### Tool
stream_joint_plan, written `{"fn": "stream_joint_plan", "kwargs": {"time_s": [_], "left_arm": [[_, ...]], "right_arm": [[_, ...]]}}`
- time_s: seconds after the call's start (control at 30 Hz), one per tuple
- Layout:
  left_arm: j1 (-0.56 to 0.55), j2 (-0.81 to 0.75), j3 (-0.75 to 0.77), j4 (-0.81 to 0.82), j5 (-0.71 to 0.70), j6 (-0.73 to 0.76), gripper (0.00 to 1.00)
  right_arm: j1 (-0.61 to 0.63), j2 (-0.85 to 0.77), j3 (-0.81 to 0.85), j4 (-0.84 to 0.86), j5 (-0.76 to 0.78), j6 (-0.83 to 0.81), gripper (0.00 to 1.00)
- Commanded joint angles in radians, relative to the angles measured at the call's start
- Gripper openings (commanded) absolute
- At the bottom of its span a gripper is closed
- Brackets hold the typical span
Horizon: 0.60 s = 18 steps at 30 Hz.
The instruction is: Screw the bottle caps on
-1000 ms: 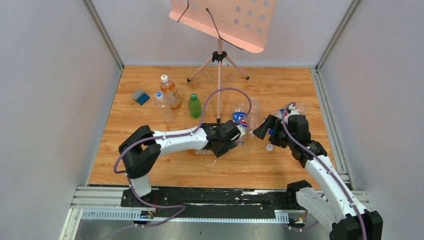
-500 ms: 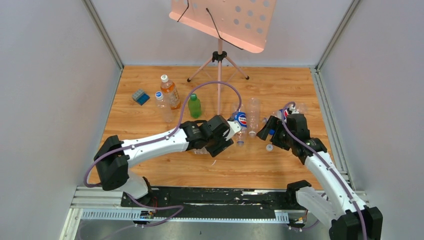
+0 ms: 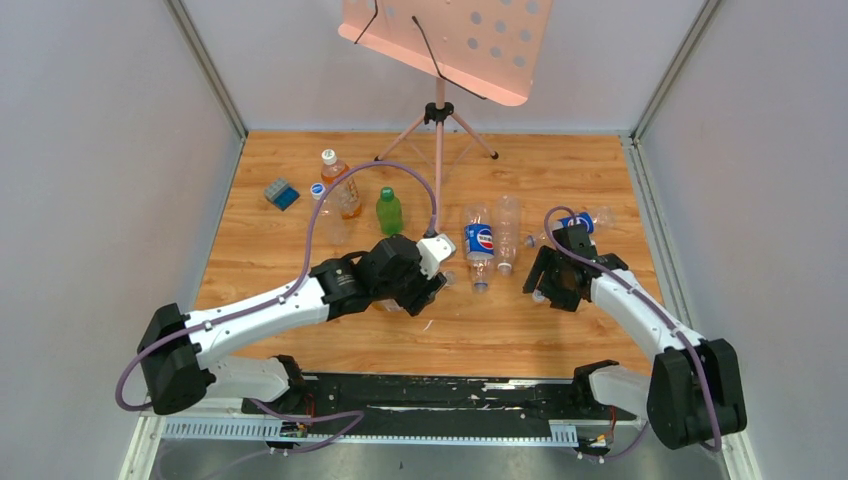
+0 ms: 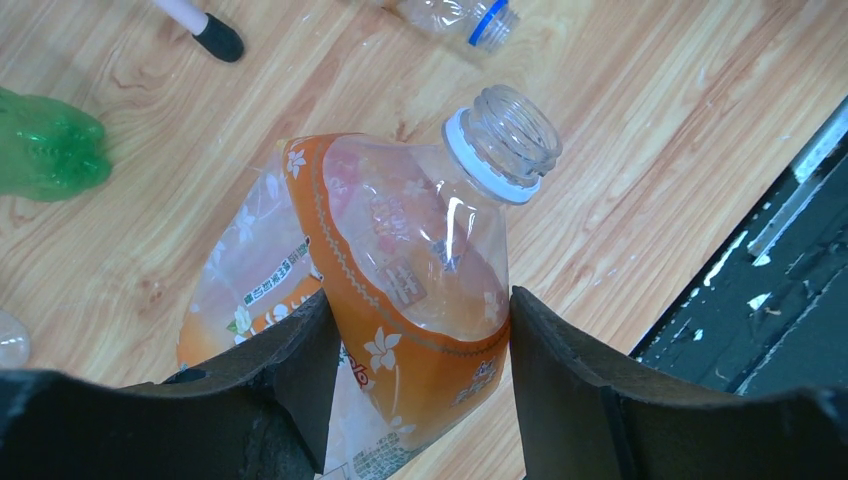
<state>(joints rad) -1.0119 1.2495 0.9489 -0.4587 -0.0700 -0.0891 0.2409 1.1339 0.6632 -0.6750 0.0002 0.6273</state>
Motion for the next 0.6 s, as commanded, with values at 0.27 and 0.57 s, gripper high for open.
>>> {"fn": "stream_joint_plan", "kwargs": {"time_s": [0.27, 0.57], "left_arm": [[0.004, -0.094, -0.098, 0.167, 0.032, -0.073, 0.00], [0.004, -0.107, -0.118, 0.186, 0.060, -0.067, 0.00]], "right_arm": [[0.001, 0.157, 0.111, 0.014, 0.101, 0.018, 0.54], [0.001, 0.266, 0.123, 0.012, 0.131, 0.023, 0.49]]}}
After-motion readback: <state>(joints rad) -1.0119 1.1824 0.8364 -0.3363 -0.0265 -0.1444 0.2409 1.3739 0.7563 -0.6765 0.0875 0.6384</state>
